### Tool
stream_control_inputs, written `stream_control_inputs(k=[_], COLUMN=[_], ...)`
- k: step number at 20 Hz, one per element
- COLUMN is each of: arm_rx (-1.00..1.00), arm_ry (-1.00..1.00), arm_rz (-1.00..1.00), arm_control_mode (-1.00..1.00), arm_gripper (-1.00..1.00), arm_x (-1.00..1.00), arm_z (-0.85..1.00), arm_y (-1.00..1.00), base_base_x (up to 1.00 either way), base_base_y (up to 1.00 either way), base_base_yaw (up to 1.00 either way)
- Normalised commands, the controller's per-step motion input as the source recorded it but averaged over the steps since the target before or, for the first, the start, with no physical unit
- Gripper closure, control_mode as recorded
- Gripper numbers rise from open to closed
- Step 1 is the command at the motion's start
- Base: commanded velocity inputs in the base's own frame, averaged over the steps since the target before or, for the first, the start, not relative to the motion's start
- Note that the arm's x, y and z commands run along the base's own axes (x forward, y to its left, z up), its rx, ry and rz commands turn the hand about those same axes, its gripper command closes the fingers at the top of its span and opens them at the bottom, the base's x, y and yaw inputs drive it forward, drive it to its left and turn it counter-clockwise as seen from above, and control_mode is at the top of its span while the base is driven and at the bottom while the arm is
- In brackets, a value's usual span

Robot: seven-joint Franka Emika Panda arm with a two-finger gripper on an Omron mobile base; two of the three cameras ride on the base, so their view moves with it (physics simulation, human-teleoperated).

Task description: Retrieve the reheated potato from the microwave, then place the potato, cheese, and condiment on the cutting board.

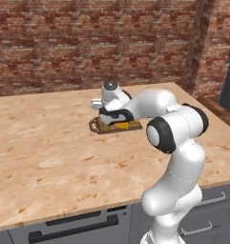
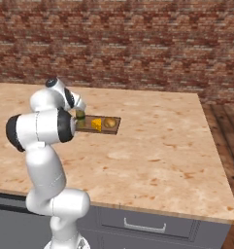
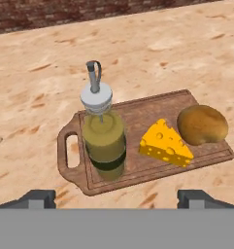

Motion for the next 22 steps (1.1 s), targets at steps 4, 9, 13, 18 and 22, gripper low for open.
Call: stream_control_inputs(k=[4,9,13,18,22], arm_rx=[0.0,0.0,0.0,0.0,0.0], arm_ry=[0.09,0.15,0.16,0.16,0.18], arm_rz=[0.11,0.21,0.21,0.13,0.13], arm_control_mode=[-1.0,-1.0,-1.0,-1.0,-1.0], arm_gripper=[-1.0,-1.0,-1.0,-1.0,-1.0], arm_x=[-0.49,-0.48,-0.55,-0.61,-0.58], arm_z=[0.2,0.25,0.23,0.21,0.23], arm_y=[-0.26,-0.28,-0.25,-0.18,-0.17], base_base_x=[0.0,0.0,0.0,0.0,0.0], base_base_y=[0.0,0.0,0.0,0.0,0.0], base_base_yaw=[0.0,0.0,0.0,0.0,0.0])
